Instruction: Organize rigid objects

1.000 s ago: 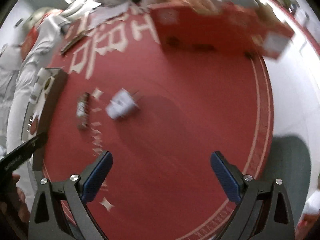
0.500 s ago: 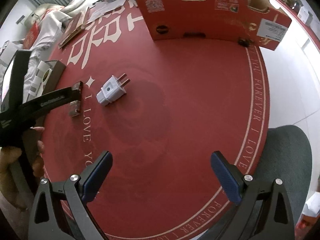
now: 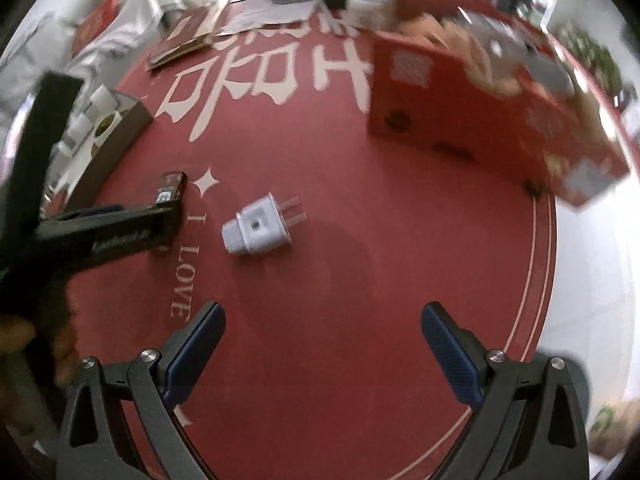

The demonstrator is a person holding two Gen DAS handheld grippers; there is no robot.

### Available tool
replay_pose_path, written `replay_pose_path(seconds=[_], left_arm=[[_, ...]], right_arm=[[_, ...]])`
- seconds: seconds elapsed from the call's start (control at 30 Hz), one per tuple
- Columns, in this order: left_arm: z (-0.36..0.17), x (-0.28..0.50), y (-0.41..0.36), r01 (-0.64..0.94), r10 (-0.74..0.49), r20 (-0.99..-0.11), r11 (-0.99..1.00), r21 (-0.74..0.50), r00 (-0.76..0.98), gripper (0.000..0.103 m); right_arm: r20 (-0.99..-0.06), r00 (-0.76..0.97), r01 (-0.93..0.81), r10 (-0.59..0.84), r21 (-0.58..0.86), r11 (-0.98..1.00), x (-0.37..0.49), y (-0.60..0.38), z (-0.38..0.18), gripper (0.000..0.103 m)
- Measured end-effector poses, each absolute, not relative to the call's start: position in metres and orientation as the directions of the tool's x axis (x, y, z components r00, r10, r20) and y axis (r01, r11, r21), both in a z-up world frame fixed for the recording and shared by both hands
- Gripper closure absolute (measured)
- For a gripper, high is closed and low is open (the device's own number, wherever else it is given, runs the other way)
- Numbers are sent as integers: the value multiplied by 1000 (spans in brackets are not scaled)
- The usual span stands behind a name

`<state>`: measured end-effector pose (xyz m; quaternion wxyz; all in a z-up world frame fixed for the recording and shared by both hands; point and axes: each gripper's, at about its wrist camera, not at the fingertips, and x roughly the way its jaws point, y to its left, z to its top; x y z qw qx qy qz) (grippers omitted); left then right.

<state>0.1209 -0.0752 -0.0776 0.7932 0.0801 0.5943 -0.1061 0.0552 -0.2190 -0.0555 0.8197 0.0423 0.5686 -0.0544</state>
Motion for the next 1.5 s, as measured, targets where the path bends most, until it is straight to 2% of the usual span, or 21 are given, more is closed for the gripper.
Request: replay_pose_path(seconds=[0.17,0.33,0.4,0.43,0.5,0.67,0.77,0.97,1.5], left_arm=[[-75,122,-51,192,-110,-968,979,-67,224,78],[-67,118,-22,154,-105,-969,986,-71,226,77],[-63,107,-17,141,-104,-967,987,-72,234,77],[-63,98,-19,138,-105,-965,988,-73,239,77],[-60,89,-17,132,-100,-963,989,-69,249,77],[-53,60,-23,137,-102,-957,988,-66,272,77],[-54,47,-29,143,-80,-955,989,-41,284,77],[-48,15,-36,183,-25,-945,982,37,325,77],[-32,-18,-13,170,-28,-915,984,44,401,77]], right_arm=[[-934,351,32,-65,-58,998,84,-198,-62,4],[-946,312,-16,-88,-98,995,109,-187,-82,4],[-957,285,7,-58,-58,998,113,-190,-90,9],[-955,293,31,-51,-44,999,111,-193,-89,13],[-946,321,29,-54,-47,998,108,-193,-82,44],[-954,297,81,-37,-14,997,97,-203,-80,45],[-951,308,142,21,68,988,79,-216,-73,45],[-934,355,191,44,118,974,36,-221,-53,44],[-932,362,186,17,90,978,-3,-195,-48,44]])
